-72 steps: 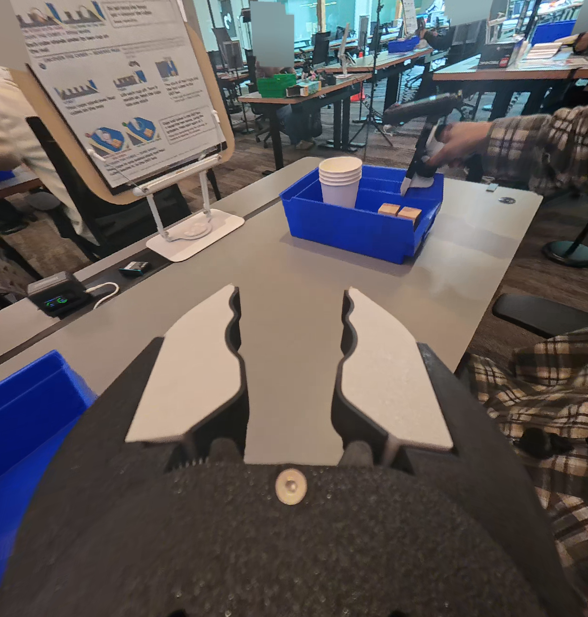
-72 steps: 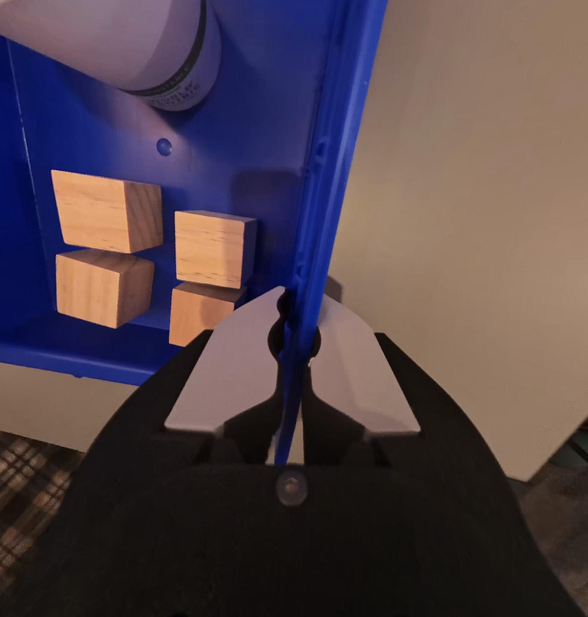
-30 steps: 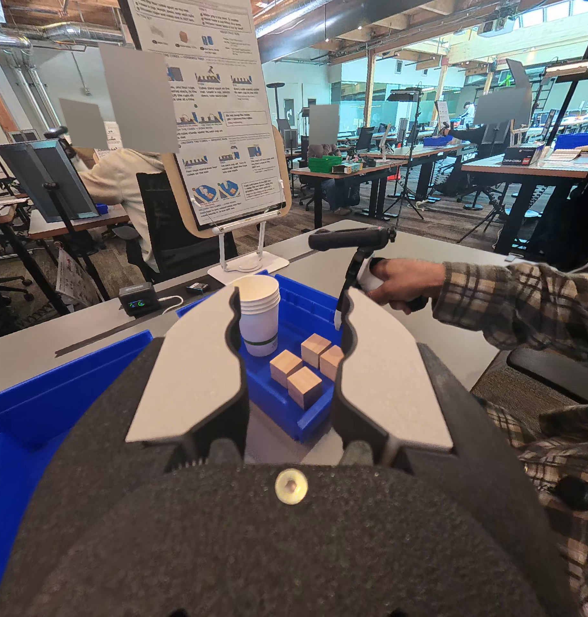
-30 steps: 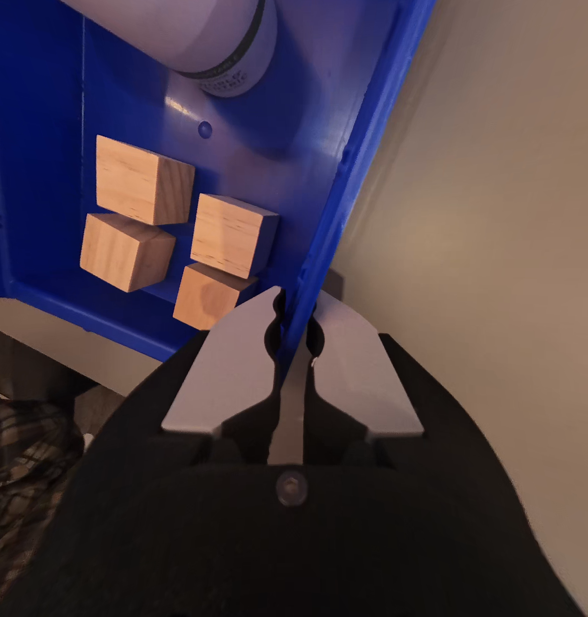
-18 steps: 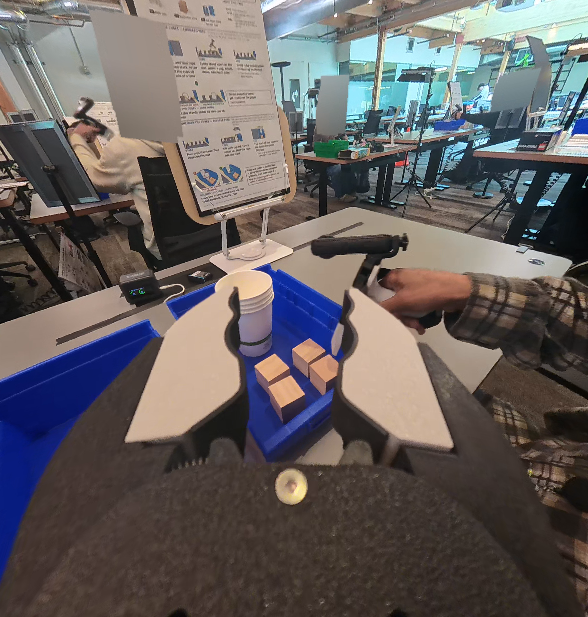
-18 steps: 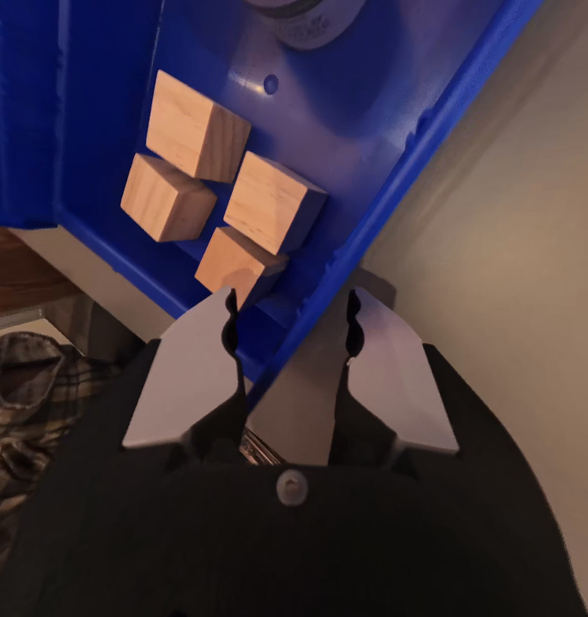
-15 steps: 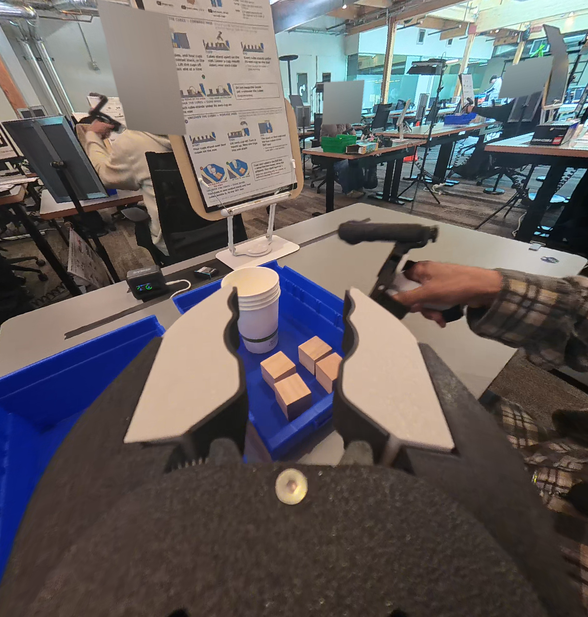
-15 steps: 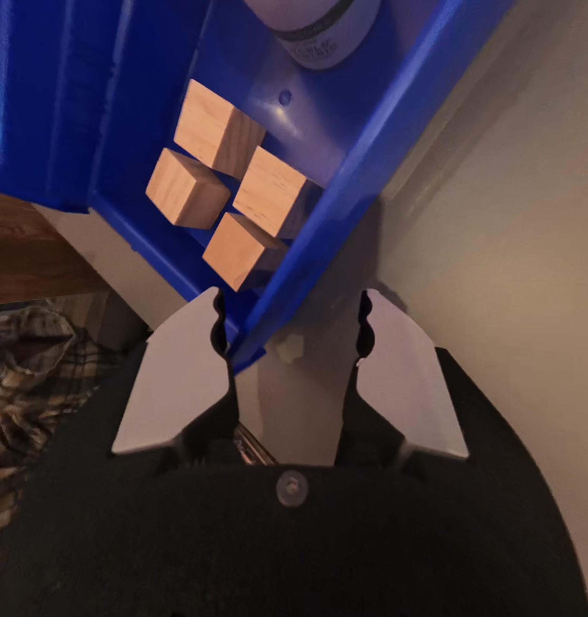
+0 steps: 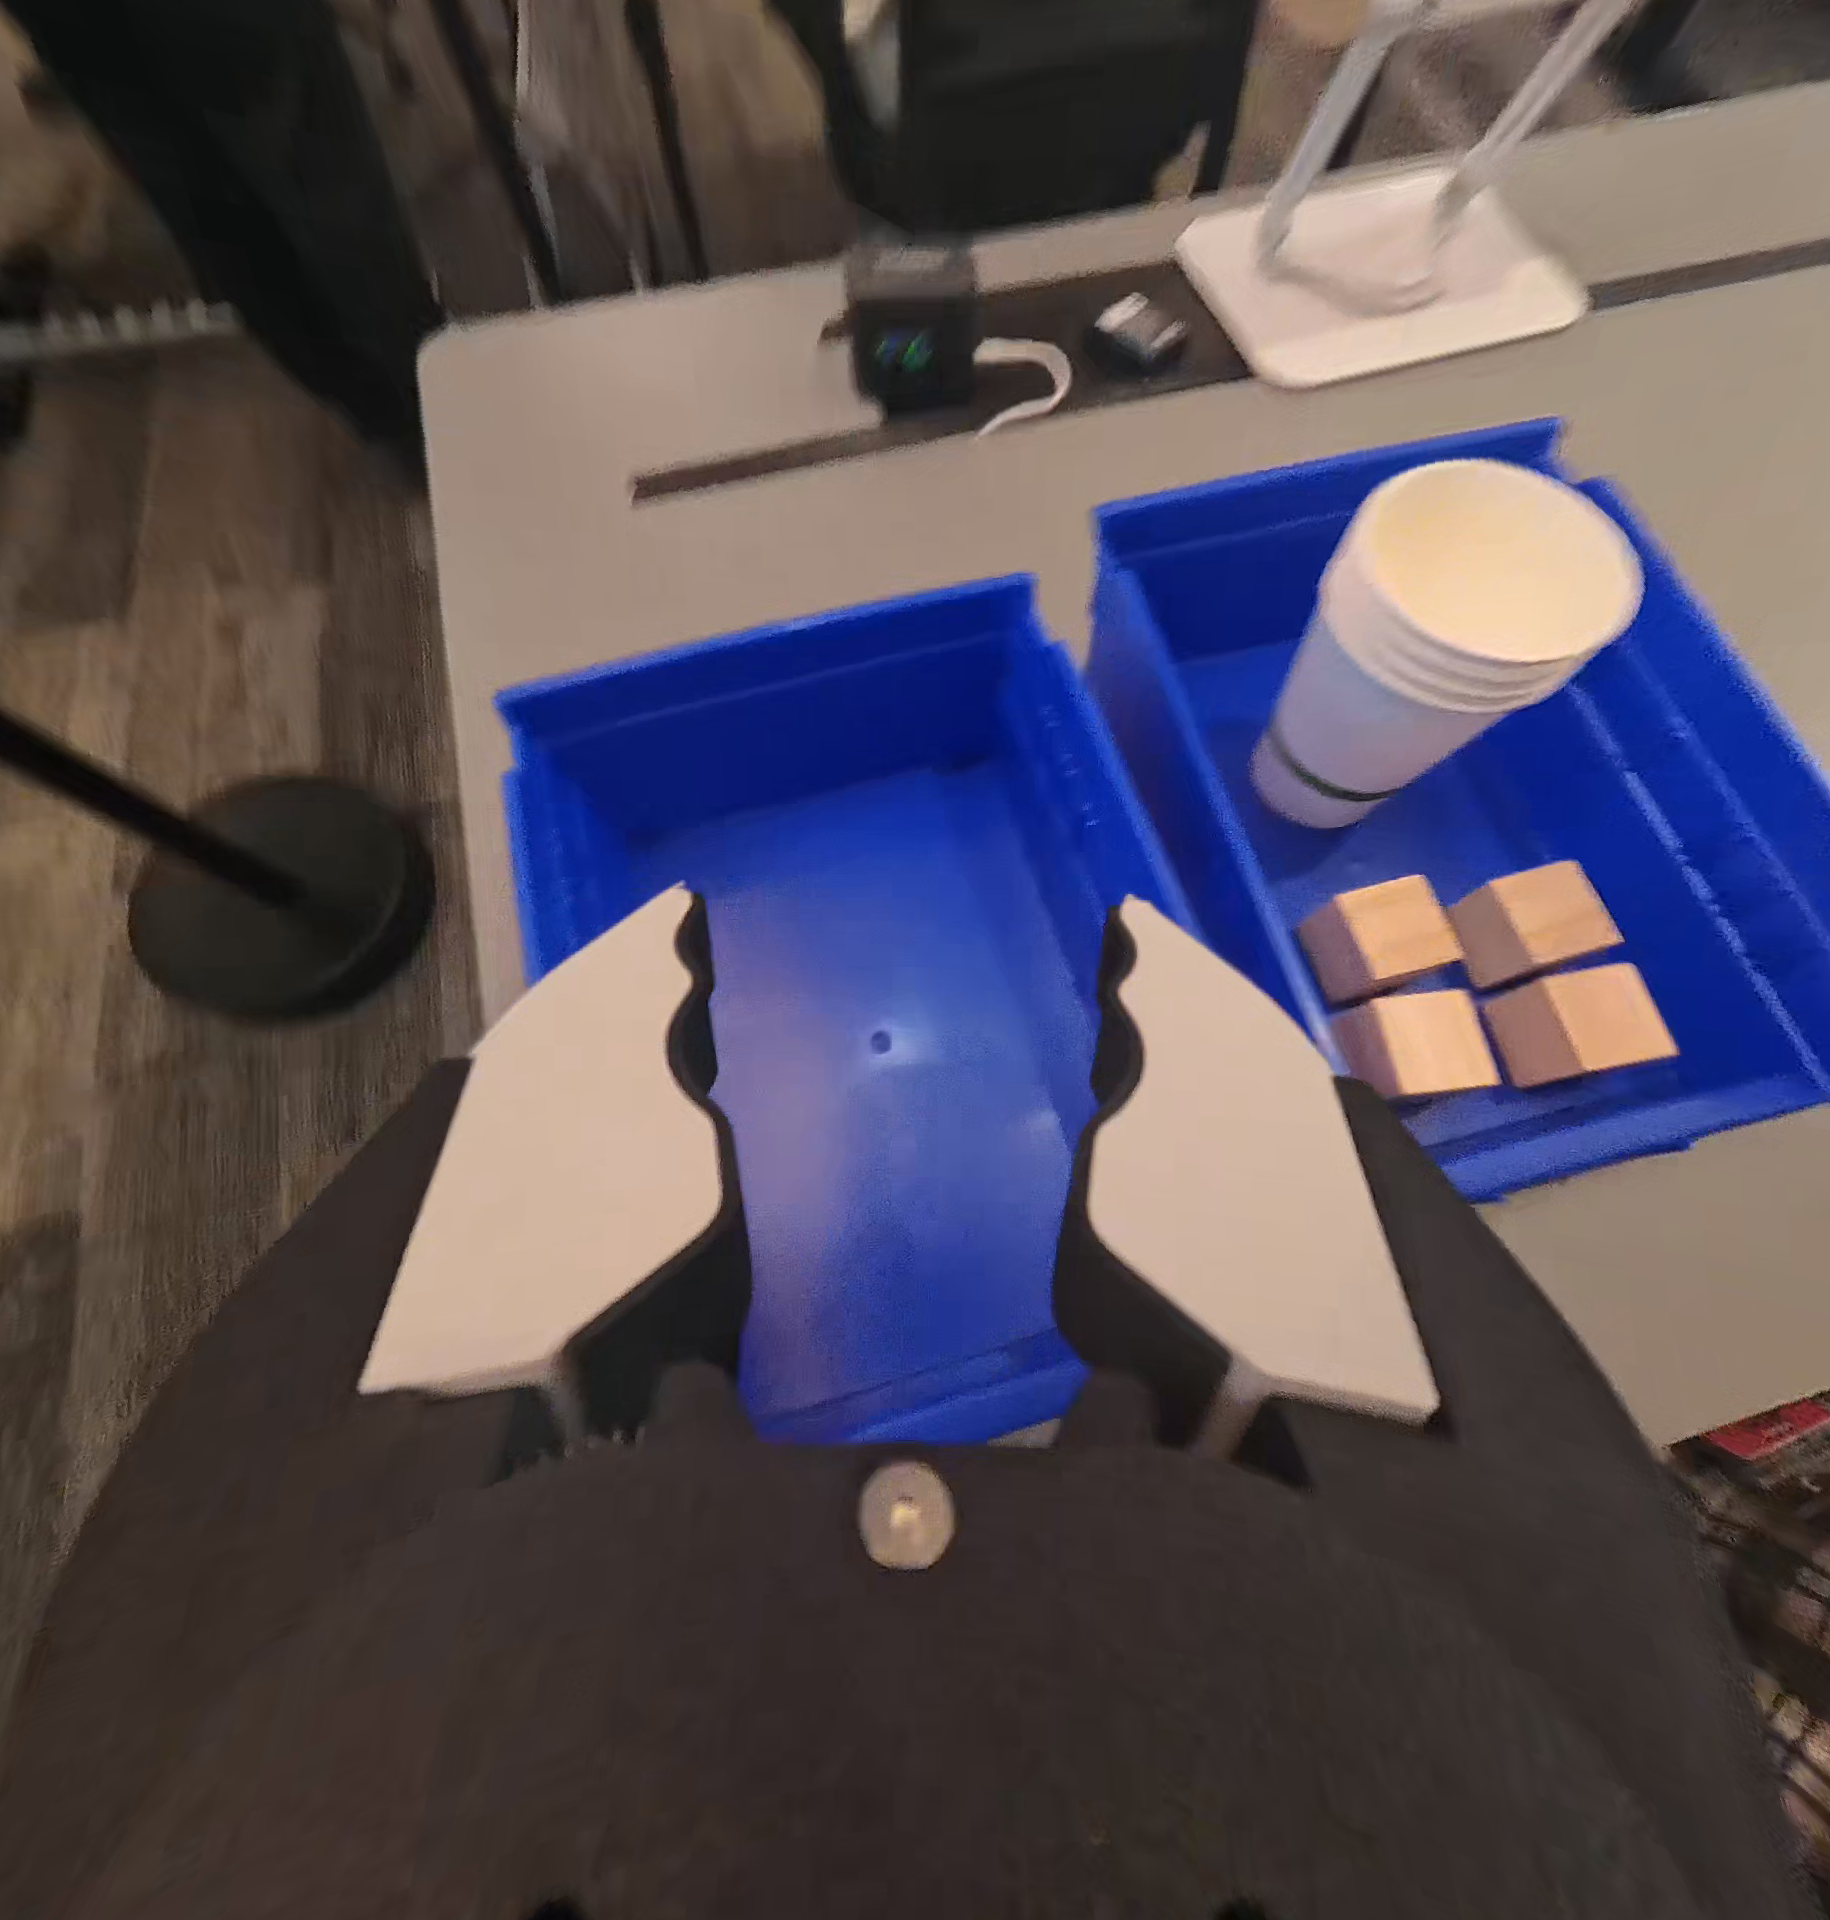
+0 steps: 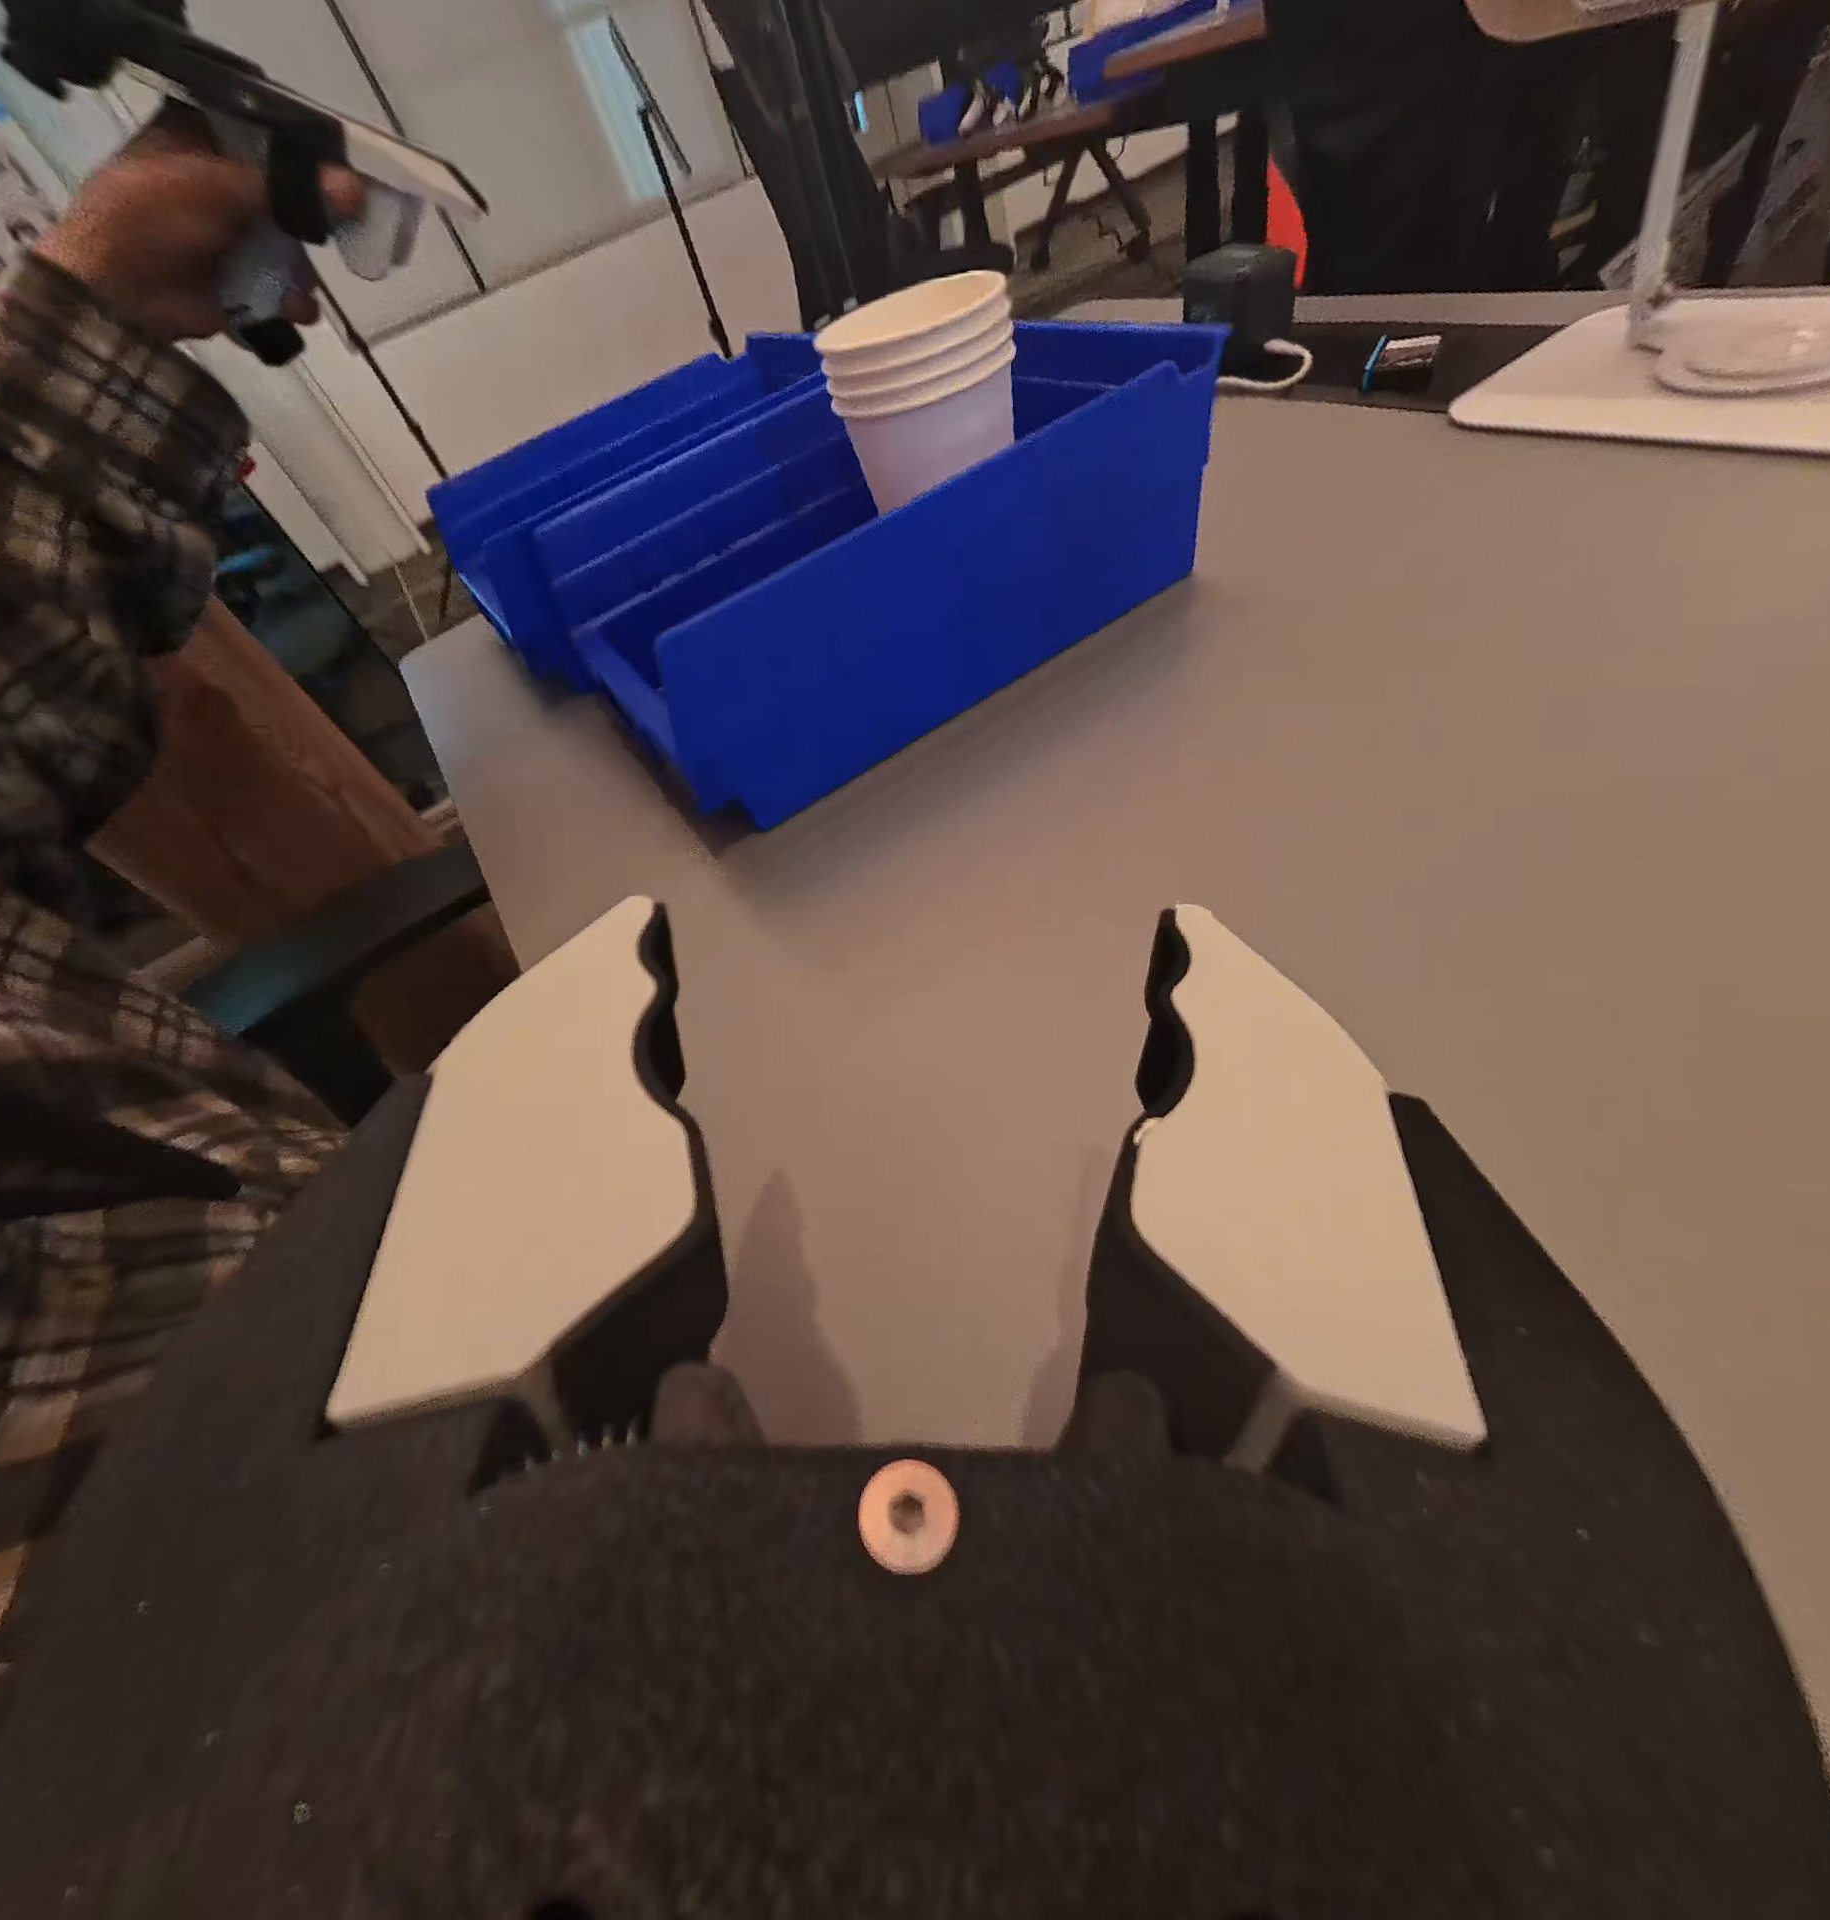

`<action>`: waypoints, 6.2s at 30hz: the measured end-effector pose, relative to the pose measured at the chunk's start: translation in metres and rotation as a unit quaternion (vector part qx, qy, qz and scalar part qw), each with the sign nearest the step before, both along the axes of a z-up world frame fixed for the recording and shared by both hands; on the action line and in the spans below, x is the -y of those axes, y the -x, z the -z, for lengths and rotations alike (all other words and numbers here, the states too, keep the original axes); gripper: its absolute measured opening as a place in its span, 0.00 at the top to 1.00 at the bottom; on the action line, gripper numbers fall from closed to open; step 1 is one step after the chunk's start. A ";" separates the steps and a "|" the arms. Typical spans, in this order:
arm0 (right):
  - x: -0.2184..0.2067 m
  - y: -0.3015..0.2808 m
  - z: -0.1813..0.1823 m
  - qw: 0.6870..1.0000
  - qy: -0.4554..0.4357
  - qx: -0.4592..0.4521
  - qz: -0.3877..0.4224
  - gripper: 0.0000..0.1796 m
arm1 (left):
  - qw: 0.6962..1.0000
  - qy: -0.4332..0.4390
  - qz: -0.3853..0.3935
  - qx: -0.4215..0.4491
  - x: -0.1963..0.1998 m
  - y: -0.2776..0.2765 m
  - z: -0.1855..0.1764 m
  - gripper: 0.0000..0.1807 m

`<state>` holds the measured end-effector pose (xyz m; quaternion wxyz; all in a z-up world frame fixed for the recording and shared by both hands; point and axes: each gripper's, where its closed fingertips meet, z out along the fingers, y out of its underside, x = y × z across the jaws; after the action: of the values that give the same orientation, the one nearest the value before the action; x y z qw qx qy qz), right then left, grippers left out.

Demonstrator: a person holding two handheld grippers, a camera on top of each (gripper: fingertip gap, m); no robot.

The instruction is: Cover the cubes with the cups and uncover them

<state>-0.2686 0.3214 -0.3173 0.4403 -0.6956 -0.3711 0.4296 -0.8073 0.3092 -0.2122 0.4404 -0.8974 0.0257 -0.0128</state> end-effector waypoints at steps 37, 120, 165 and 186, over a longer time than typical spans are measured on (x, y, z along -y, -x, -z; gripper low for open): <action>0.010 -0.052 0.015 0.995 0.072 -0.067 -0.024 0.69 | 0.917 0.345 -0.156 0.128 0.038 0.111 0.153 0.98; -0.093 -0.071 -0.009 0.959 0.225 0.146 0.089 0.59 | 0.980 0.034 0.112 0.161 0.009 -0.244 0.027 0.67; -0.216 -0.365 0.057 0.772 0.398 0.383 0.314 0.98 | 0.986 0.019 0.054 0.158 -0.008 -0.174 0.080 0.71; -0.235 -0.393 -0.002 0.811 0.296 0.369 0.346 0.52 | 0.988 0.065 0.052 0.129 -0.026 -0.188 0.070 0.65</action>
<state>0.1241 0.5563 -0.3156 0.1631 -0.9807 -0.0955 0.0492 -0.6192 0.3351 -0.2819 0.3793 -0.9125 0.0146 -0.1526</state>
